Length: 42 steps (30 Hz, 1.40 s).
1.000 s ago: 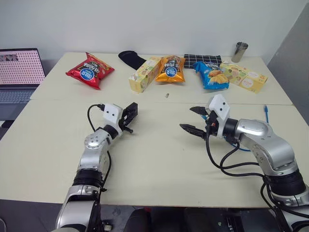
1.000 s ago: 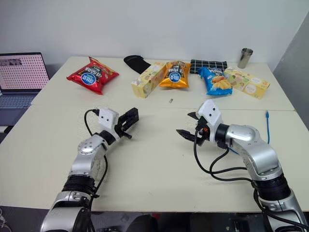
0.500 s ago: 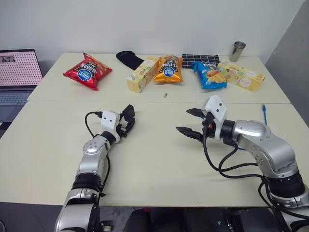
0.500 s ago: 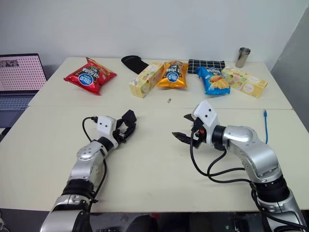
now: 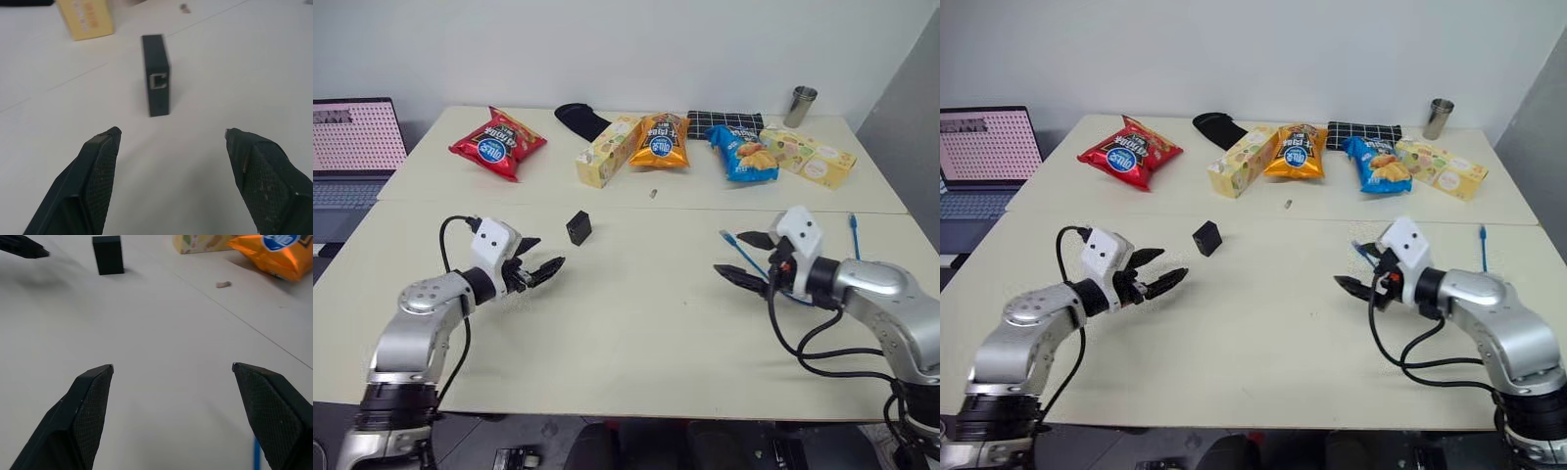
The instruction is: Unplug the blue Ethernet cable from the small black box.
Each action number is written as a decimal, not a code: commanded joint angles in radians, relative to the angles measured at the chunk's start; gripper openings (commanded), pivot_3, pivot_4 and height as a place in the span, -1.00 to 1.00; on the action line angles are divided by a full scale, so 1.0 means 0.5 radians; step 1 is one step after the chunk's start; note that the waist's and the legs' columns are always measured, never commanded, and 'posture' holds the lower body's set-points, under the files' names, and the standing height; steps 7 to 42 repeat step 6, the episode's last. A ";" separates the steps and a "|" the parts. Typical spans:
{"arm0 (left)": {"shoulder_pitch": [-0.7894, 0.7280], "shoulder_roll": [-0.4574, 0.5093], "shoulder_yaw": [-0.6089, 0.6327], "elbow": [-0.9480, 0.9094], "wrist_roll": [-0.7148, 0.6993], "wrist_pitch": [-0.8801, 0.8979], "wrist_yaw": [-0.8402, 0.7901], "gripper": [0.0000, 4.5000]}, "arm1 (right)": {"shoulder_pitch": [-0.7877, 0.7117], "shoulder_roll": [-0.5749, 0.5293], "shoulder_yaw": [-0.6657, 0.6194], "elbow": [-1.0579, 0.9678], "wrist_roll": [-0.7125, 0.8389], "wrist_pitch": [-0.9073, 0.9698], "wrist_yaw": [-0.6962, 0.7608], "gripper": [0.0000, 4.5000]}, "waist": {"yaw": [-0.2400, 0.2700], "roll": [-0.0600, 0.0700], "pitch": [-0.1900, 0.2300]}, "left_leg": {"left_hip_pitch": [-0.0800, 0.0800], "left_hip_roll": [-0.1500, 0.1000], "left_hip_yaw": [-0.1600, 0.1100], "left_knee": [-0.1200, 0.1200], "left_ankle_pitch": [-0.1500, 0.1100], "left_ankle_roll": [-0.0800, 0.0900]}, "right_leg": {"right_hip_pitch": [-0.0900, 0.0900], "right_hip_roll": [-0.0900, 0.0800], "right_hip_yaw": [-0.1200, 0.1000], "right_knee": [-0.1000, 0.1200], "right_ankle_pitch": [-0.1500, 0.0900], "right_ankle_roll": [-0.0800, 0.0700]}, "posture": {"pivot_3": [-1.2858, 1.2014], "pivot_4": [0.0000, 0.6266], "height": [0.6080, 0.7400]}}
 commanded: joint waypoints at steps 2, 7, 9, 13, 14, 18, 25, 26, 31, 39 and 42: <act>-0.031 0.199 0.042 -0.203 -0.127 0.099 -0.242 0.61 | 0.084 -0.132 -0.203 0.015 0.059 -0.043 0.110 0.83 | -0.001 0.000 0.001 | 0.000 0.000 0.001 -0.001 0.000 0.000 | 0.000 0.001 0.001 0.000 0.000 0.000 | 0.03 -0.52 1.00; -0.056 0.255 0.032 -0.186 -0.136 0.104 -0.311 0.61 | 0.115 -0.172 -0.236 0.026 0.063 -0.056 0.135 0.83 | 0.000 0.000 0.001 | 0.000 0.000 0.001 0.000 0.000 0.000 | 0.001 0.001 0.002 -0.003 0.000 0.000 | 0.03 -0.52 1.00; -0.056 0.255 0.032 -0.186 -0.136 0.104 -0.311 0.61 | 0.115 -0.172 -0.236 0.026 0.063 -0.056 0.135 0.83 | 0.000 0.000 0.001 | 0.000 0.000 0.001 0.000 0.000 0.000 | 0.001 0.001 0.002 -0.003 0.000 0.000 | 0.03 -0.52 1.00; -0.056 0.255 0.032 -0.186 -0.136 0.104 -0.311 0.61 | 0.115 -0.172 -0.236 0.026 0.063 -0.056 0.135 0.83 | 0.000 0.000 0.001 | 0.000 0.000 0.001 0.000 0.000 0.000 | 0.001 0.001 0.002 -0.003 0.000 0.000 | 0.03 -0.52 1.00; -0.056 0.255 0.032 -0.186 -0.136 0.104 -0.311 0.61 | 0.115 -0.172 -0.236 0.026 0.063 -0.056 0.135 0.83 | 0.000 0.000 0.001 | 0.000 0.000 0.001 0.000 0.000 0.000 | 0.001 0.001 0.002 -0.003 0.000 0.000 | 0.03 -0.52 1.00; -0.056 0.255 0.032 -0.186 -0.136 0.104 -0.311 0.61 | 0.115 -0.172 -0.236 0.026 0.063 -0.056 0.135 0.83 | 0.000 0.000 0.001 | 0.000 0.000 0.001 0.000 0.000 0.000 | 0.001 0.001 0.002 -0.003 0.000 0.000 | 0.03 -0.52 1.00; -0.056 0.255 0.032 -0.186 -0.136 0.104 -0.311 0.61 | 0.115 -0.172 -0.236 0.026 0.063 -0.056 0.135 0.83 | 0.000 0.000 0.001 | 0.000 0.000 0.001 0.000 0.000 0.000 | 0.001 0.001 0.002 -0.003 0.000 0.000 | 0.03 -0.52 1.00; -0.056 0.255 0.032 -0.186 -0.136 0.104 -0.311 0.61 | 0.115 -0.172 -0.236 0.026 0.063 -0.056 0.135 0.83 | 0.000 0.000 0.001 | 0.000 0.000 0.001 0.000 0.000 0.000 | 0.001 0.001 0.002 -0.003 0.000 0.000 | 0.03 -0.52 1.00; -0.056 0.255 0.032 -0.186 -0.136 0.104 -0.311 0.61 | 0.115 -0.172 -0.236 0.026 0.063 -0.056 0.135 0.83 | 0.000 0.000 0.001 | 0.000 0.000 0.001 0.000 0.000 0.000 | 0.001 0.001 0.002 -0.003 0.000 0.000 | 0.03 -0.52 1.00; -0.056 0.255 0.032 -0.186 -0.136 0.104 -0.311 0.61 | 0.115 -0.172 -0.236 0.026 0.063 -0.056 0.135 0.83 | 0.000 0.000 0.001 | 0.000 0.000 0.001 0.000 0.000 0.000 | 0.001 0.001 0.002 -0.003 0.000 0.000 | 0.03 -0.52 1.00; -0.056 0.255 0.032 -0.186 -0.136 0.104 -0.311 0.61 | 0.115 -0.172 -0.236 0.026 0.063 -0.056 0.135 0.83 | 0.000 0.000 0.001 | 0.000 0.000 0.001 0.000 0.000 0.000 | 0.001 0.001 0.002 -0.003 0.000 0.000 | 0.03 -0.52 1.00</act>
